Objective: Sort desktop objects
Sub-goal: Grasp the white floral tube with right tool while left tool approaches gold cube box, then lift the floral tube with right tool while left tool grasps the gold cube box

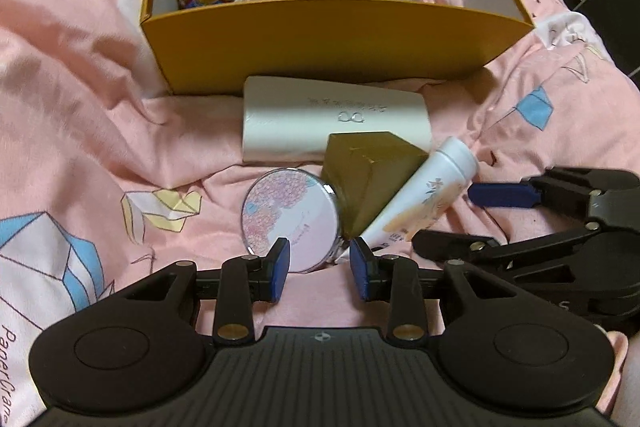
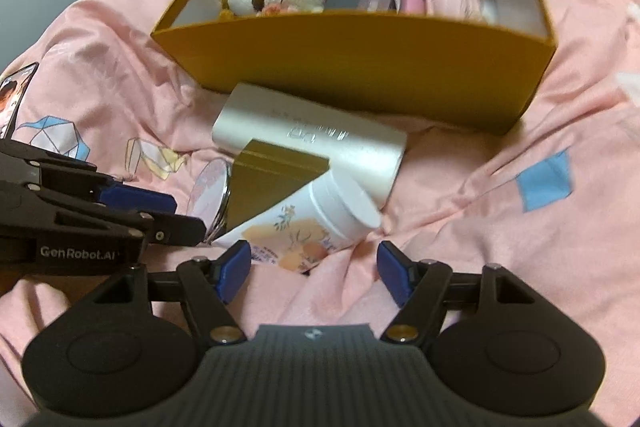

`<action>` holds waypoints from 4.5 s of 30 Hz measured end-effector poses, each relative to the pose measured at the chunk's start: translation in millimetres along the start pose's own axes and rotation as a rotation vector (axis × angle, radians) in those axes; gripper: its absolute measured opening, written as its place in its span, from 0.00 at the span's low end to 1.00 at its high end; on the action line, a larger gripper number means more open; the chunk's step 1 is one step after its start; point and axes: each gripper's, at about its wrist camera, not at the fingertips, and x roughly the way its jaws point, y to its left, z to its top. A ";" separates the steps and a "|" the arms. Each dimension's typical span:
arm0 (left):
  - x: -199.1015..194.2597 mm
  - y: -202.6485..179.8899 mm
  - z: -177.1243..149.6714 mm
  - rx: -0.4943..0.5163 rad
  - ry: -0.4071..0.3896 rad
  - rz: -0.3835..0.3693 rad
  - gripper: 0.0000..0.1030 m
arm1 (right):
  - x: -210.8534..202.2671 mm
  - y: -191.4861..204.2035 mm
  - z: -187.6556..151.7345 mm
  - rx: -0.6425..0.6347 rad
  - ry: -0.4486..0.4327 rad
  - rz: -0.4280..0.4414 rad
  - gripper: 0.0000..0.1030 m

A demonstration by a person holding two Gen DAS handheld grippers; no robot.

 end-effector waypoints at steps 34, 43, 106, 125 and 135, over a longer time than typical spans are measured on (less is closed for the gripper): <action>-14.2 6.8 2.6 -0.017 -0.101 0.024 0.46 | -25.3 -39.6 20.9 0.154 -0.141 0.063 0.00; -12.1 2.6 1.8 0.000 -0.093 0.020 0.46 | -15.1 -34.0 20.9 0.104 -0.064 0.107 0.24; 44.5 -35.4 39.8 0.129 -0.068 -0.132 0.56 | -24.7 -51.7 13.4 0.073 -0.116 0.004 0.19; 23.8 -38.2 32.1 0.185 -0.091 -0.244 0.49 | -32.8 -50.2 13.0 0.081 -0.148 0.034 0.09; 23.0 -43.4 28.5 0.321 -0.105 -0.296 0.49 | -30.0 -50.6 10.7 0.069 -0.138 0.017 0.12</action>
